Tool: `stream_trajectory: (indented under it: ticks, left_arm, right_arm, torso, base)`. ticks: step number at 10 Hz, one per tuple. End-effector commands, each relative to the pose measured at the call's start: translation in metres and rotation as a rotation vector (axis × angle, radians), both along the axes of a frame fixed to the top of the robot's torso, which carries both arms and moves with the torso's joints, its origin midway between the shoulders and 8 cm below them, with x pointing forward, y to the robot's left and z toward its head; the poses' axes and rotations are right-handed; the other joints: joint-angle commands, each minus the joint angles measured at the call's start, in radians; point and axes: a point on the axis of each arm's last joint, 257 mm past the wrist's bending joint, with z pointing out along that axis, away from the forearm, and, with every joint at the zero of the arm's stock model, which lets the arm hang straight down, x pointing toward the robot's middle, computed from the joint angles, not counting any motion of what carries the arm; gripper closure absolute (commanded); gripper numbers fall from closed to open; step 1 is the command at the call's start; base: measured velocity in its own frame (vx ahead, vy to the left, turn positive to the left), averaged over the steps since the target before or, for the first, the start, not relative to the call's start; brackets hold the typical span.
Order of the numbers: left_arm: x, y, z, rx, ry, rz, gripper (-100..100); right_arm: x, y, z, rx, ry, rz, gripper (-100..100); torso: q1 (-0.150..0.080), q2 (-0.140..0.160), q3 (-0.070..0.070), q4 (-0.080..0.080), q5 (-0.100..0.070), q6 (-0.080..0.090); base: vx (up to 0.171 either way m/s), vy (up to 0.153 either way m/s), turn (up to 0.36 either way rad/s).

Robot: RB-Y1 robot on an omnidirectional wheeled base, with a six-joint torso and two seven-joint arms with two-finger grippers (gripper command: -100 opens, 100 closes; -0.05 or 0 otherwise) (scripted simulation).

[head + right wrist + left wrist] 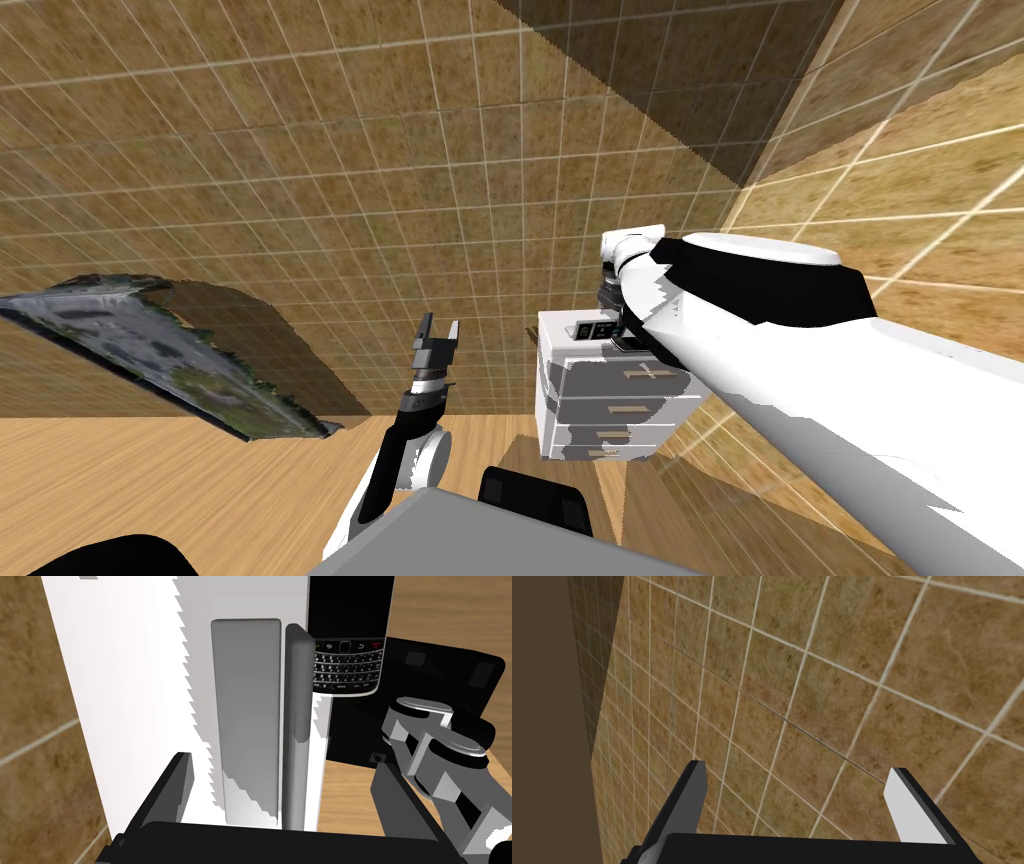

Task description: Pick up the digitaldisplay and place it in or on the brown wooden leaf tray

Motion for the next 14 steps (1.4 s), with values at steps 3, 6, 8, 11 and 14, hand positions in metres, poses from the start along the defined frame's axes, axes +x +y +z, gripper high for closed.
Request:
stream_trajectory:
  ticks: [3,6,8,11,14]
  left_arm:
    - [0.000,0.000,0.000,0.000,0.000,0.000,0]
    - [0.000,0.000,0.000,0.000,0.000,0.000,0]
    - [0.000,0.000,0.000,0.000,0.000,0.000,0]
    - [0.000,0.000,0.000,0.000,0.000,0.000,0]
    - [0.000,0.000,0.000,0.000,0.000,0.000,0]
  right_arm:
    - [-0.008,0.023,0.000,0.068,0.035,0.040,-100]
    - [-0.024,-0.065,-0.010,-0.055,0.053,-0.134,-100]
    - [-0.048,-0.122,-0.012,-0.139,0.101,-0.231,-100]
    - [-0.086,-0.195,-0.019,-0.206,0.153,-0.372,-100]
    - [-0.096,-0.216,-0.008,-0.290,0.166,-0.400,-100]
  torso:
    - [-0.001,0.000,0.000,0.000,0.000,0.000]
    - [-0.003,0.002,0.001,0.000,-0.001,0.000]
    - [-0.004,0.001,0.001,0.000,-0.001,0.000]
    - [-0.005,-0.001,-0.001,0.000,-0.002,0.001]
    - [-0.004,-0.001,-0.001,0.000,-0.001,0.000]
  base:
    - [-0.006,0.017,-0.007]
    - [-0.042,-0.012,0.267]
    - [-0.023,-0.012,0.182]
    - [0.004,0.004,-0.019]
    - [0.000,0.000,0.000]
